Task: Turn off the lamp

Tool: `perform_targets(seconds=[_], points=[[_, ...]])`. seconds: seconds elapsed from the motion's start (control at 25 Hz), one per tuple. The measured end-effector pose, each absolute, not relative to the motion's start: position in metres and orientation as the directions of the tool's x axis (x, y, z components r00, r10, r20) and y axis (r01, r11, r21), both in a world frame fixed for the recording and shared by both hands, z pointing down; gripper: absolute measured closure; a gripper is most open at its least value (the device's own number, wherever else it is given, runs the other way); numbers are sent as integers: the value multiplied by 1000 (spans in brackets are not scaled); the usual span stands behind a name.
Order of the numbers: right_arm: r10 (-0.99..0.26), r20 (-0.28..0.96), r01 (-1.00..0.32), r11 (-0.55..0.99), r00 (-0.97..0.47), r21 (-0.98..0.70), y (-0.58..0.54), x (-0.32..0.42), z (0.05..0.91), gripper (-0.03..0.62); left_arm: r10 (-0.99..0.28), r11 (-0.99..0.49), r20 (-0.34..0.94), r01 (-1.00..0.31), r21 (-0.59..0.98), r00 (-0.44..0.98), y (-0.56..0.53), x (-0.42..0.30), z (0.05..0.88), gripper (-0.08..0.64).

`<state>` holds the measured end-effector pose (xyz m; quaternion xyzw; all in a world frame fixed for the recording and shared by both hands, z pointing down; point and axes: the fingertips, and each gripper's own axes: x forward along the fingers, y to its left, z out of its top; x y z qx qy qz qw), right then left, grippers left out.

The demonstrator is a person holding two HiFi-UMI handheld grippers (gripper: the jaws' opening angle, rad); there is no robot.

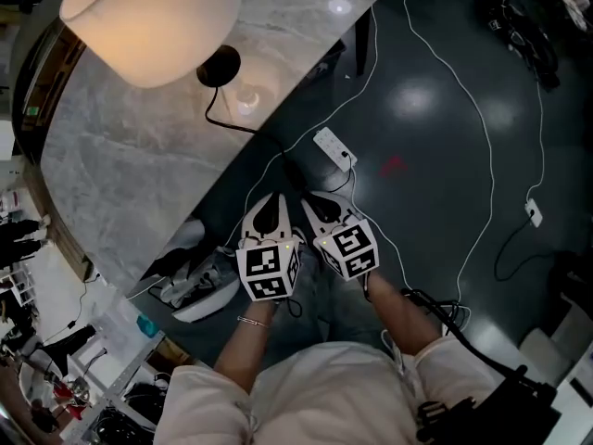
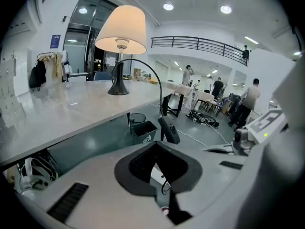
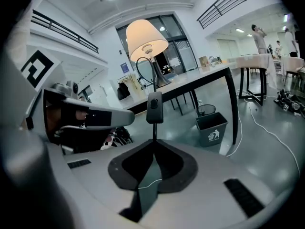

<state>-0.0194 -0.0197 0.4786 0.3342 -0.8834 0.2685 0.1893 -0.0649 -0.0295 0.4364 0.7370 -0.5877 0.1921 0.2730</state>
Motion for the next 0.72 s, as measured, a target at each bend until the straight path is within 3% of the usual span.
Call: perform_targets(seconds=[0.44,0.72], points=[[-468,532,-687,636,-705,-352,-22,-16,479,577,-749,-182,578,-940,289,323,-50,-52,422,548],[-459,538,-681,645,-707,-345,-23,-17,483,577,-723,-203,577,-916,347,379,-54,-43,428,437]])
